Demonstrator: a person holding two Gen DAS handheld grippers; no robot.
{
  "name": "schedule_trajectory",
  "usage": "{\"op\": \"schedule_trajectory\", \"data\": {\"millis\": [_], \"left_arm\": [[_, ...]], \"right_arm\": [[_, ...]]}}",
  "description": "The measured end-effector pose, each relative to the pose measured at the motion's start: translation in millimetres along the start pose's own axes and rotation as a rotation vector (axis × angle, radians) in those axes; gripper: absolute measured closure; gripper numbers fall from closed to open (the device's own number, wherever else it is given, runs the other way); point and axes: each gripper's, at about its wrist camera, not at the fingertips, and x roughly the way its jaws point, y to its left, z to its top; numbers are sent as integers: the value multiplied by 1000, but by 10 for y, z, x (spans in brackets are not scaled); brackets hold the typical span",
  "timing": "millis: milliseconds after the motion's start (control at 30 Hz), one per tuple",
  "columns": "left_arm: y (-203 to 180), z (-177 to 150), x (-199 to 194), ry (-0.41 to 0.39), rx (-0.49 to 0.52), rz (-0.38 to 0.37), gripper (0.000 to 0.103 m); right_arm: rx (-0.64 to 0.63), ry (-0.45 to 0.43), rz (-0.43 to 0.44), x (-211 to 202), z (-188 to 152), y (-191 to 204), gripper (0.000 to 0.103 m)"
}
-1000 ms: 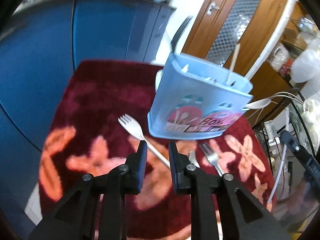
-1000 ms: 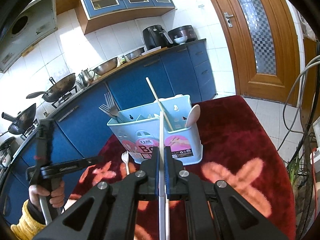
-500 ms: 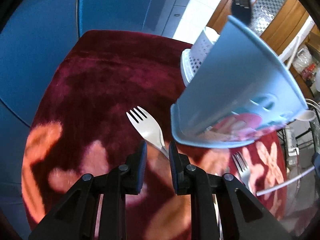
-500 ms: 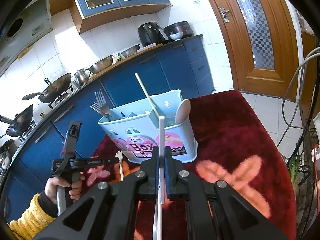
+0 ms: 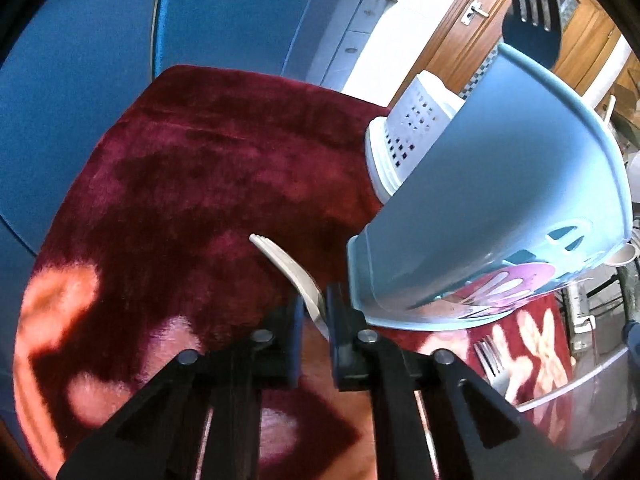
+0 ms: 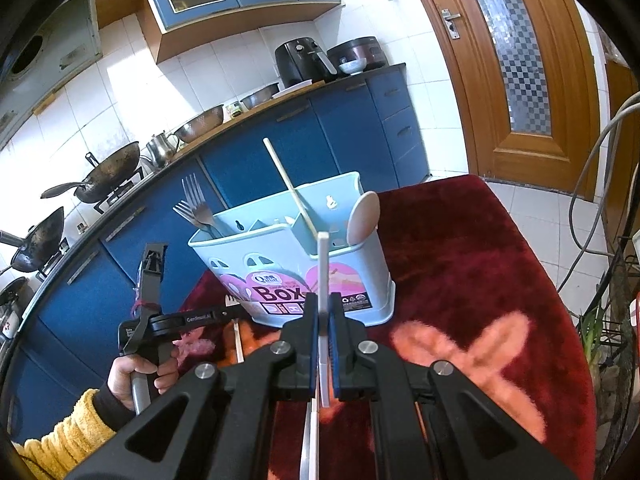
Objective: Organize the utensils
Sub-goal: 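Carry the white fork over the holder with the left tool while the right tool carries the stick there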
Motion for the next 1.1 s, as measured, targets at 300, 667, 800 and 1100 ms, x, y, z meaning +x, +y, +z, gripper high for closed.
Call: {"op": "schedule_trajectory", "data": {"millis": [300, 667, 800, 1100], "left_arm": [[-93, -89, -510, -138, 29, -2, 101], [-541, -212, -1573, -401, 141, -45, 101], [-763, -91, -1771, -458, 191, -60, 101], [-1175, 338, -2093, -611, 294, -17, 101]], "right_arm": [[-10, -22, 2, -62, 46, 43, 97], [-54, -105, 8, -327, 244, 223, 97], [-74, -135, 2, -389, 394, 279, 97], [-134, -214, -43, -425, 834, 421, 97]]}}
